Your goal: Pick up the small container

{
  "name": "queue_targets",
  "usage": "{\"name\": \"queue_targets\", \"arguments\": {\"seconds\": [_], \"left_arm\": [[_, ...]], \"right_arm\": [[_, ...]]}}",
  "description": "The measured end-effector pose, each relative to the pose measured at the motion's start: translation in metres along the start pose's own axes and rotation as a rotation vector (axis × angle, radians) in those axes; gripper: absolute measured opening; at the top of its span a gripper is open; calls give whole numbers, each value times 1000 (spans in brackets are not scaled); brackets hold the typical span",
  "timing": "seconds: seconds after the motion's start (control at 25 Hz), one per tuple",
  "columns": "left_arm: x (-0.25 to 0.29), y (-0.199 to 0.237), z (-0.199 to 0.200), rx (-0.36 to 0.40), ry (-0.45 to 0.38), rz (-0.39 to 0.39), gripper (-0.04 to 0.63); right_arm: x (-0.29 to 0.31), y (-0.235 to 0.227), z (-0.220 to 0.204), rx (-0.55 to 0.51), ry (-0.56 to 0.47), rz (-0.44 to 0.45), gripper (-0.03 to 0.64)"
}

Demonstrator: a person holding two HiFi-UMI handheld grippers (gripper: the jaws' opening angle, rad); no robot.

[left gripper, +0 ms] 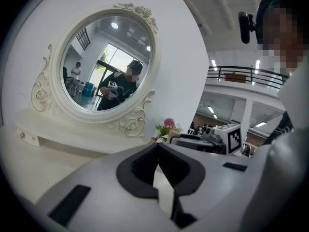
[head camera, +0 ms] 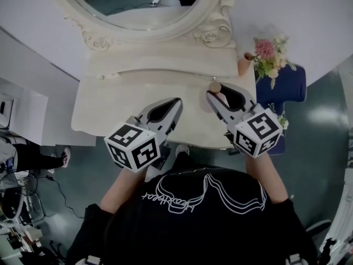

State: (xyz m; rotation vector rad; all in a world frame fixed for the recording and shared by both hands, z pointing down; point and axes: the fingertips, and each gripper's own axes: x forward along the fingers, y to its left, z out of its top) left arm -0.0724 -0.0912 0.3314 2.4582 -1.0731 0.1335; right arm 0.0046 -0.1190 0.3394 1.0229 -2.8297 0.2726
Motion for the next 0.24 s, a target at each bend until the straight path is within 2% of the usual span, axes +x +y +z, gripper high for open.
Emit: {"name": "queue_targets", "arguments": {"seconds": [0.24], "left_arm": [[2, 10, 3, -15, 1, 1, 3]], "right_arm": [[9, -6, 2, 3, 4, -12, 129]]}}
